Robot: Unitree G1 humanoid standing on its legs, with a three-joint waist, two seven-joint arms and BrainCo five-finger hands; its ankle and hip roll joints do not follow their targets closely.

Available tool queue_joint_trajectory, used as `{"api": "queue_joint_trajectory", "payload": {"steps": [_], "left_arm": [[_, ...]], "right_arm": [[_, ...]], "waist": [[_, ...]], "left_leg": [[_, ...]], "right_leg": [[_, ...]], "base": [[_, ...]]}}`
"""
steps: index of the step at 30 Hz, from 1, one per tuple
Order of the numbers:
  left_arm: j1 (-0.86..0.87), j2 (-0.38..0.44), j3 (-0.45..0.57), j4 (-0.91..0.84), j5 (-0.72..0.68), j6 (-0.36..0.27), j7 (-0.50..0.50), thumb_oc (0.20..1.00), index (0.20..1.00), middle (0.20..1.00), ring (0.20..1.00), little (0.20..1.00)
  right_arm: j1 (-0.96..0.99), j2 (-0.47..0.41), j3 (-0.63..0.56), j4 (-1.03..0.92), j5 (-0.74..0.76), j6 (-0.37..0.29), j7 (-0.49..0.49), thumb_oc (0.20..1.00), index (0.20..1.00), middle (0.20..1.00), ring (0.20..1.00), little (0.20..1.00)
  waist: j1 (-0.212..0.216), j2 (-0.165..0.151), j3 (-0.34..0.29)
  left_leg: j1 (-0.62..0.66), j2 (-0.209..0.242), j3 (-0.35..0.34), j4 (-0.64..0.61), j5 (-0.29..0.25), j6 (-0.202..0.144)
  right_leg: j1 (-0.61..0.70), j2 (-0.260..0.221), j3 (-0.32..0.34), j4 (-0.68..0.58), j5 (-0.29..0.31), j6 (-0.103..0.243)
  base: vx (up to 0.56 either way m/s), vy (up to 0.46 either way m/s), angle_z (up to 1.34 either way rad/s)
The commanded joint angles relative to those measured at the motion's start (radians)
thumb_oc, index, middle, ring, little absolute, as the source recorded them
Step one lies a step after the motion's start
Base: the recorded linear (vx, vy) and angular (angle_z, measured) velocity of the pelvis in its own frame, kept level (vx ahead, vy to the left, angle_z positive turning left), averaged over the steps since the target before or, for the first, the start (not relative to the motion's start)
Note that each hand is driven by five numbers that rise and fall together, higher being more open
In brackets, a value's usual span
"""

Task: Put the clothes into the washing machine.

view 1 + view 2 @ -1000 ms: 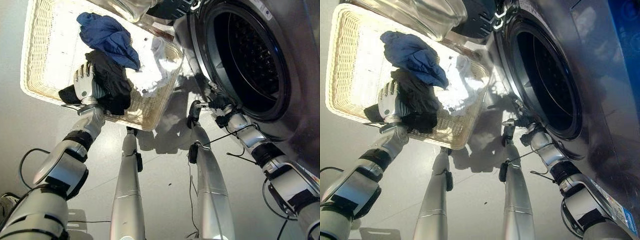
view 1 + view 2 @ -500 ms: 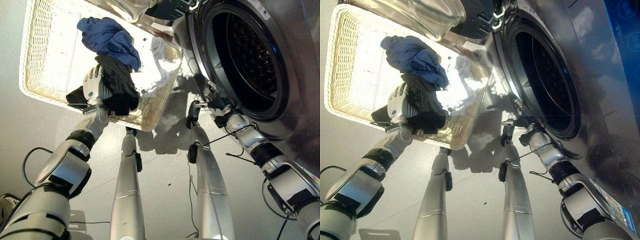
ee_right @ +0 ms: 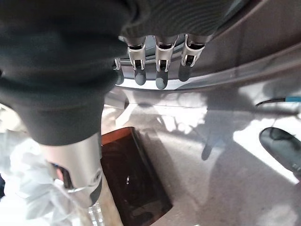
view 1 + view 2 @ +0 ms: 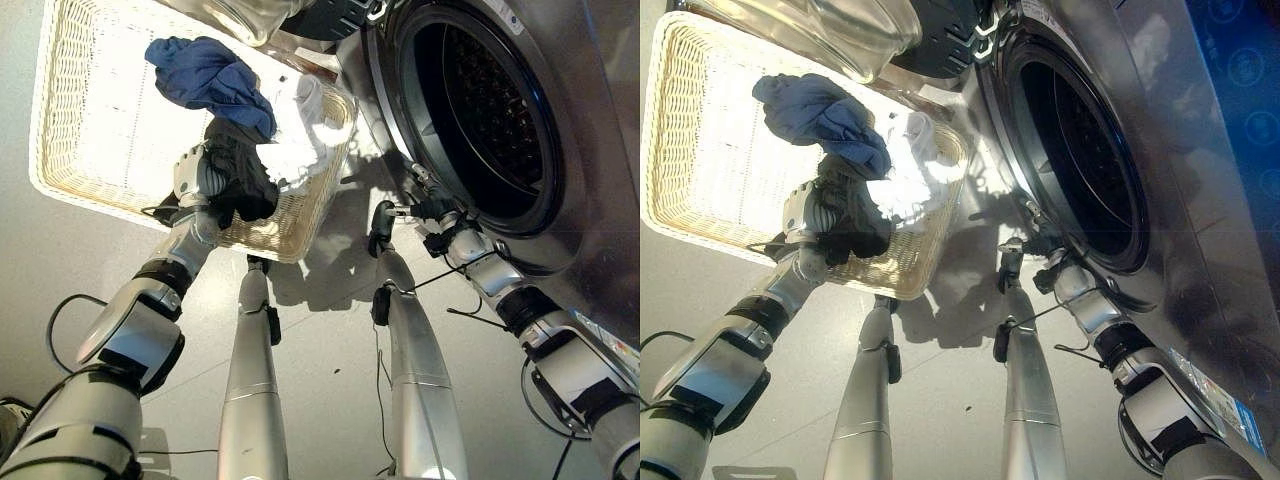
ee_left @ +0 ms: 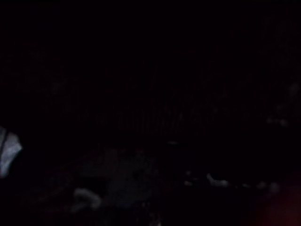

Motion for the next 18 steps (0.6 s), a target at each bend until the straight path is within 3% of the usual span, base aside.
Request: {"api": "queue_joint_trajectory", "payload": {"steps": [1,5,11,13,18], "left_arm": [[0.056,-0.024,0.079,-0.048,-0.04,-0.095,0.078,0.2,0.2,0.2,0.2,0.2],[0.112,-0.041,0.132,-0.177,-0.008,-0.169,0.205,0.2,0.2,0.2,0.2,0.2],[0.199,-0.075,0.166,-0.342,0.075,-0.18,0.368,0.2,0.2,0.2,0.2,0.2],[0.245,-0.095,0.184,-0.405,0.132,-0.194,0.463,0.2,0.2,0.2,0.2,0.2],[0.292,-0.132,0.213,-0.494,0.234,-0.225,0.557,0.2,0.2,0.2,0.2,0.2]], "right_arm": [[0.078,0.0,-0.043,-0.102,0.144,-0.063,0.028,1.0,1.0,1.0,1.0,1.0],[0.132,0.038,-0.094,-0.181,0.292,-0.075,0.092,1.0,1.0,1.0,1.0,1.0],[0.19,0.077,-0.156,-0.277,0.374,-0.079,0.126,1.0,1.0,1.0,1.0,1.0],[0.211,0.1,-0.183,-0.33,0.405,-0.081,0.121,1.0,1.0,1.0,1.0,1.0],[0.233,0.127,-0.206,-0.417,0.41,-0.074,0.106,1.0,1.0,1.0,1.0,1.0]], "waist": [[0.018,-0.003,-0.016],[0.027,0.001,-0.016],[0.045,0.003,-0.016],[0.054,0.003,-0.016],[0.063,0.006,-0.016]], "left_leg": [[-0.03,-0.047,-0.075,0.076,-0.006,0.07],[-0.024,-0.053,-0.081,0.068,-0.008,0.071],[-0.022,-0.06,-0.095,0.067,-0.013,0.078],[-0.019,-0.063,-0.102,0.063,-0.013,0.081],[-0.022,-0.065,-0.111,0.066,-0.016,0.085]], "right_leg": [[-0.009,0.013,0.064,0.065,0.023,0.098],[-0.004,0.011,0.06,0.062,0.019,0.095],[0.001,0.007,0.049,0.062,0.02,0.1],[0.007,0.004,0.042,0.059,0.022,0.101],[0.004,0.001,0.04,0.065,0.019,0.102]], "base": [[0.0,0.0,0.0],[0.0,0.0,0.0],[0.0,-0.031,0.0],[0.0,-0.046,0.01],[0.0,-0.007,0.0]]}}
